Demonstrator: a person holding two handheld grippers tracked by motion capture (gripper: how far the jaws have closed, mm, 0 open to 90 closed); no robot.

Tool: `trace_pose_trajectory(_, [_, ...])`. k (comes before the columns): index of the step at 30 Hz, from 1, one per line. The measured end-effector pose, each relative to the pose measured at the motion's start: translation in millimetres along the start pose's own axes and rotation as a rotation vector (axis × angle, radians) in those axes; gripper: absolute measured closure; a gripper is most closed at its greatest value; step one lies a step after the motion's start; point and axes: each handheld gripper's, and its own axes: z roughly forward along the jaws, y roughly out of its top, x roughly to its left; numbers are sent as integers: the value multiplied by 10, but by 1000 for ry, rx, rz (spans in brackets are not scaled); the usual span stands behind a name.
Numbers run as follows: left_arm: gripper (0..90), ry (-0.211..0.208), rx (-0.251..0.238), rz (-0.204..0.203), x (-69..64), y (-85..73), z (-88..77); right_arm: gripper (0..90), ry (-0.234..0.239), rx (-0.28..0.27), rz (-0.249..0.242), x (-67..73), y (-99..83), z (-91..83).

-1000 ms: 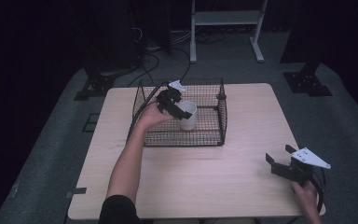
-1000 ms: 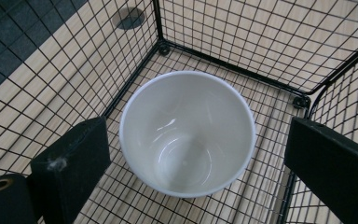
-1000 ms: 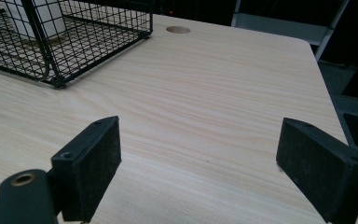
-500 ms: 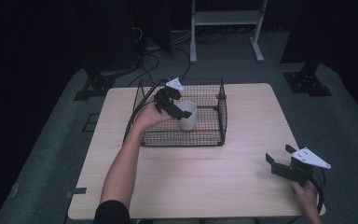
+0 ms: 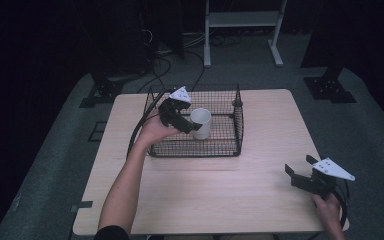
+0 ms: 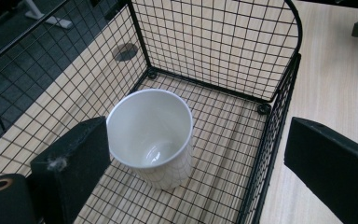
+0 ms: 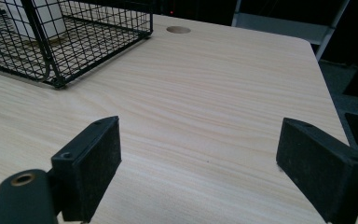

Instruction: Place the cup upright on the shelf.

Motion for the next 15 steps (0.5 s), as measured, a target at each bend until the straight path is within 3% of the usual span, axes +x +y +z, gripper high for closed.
trace_pose_trajectory(15, [62,7,-24,27,-184,-39,-152,130,-1,1,0,0,0,1])
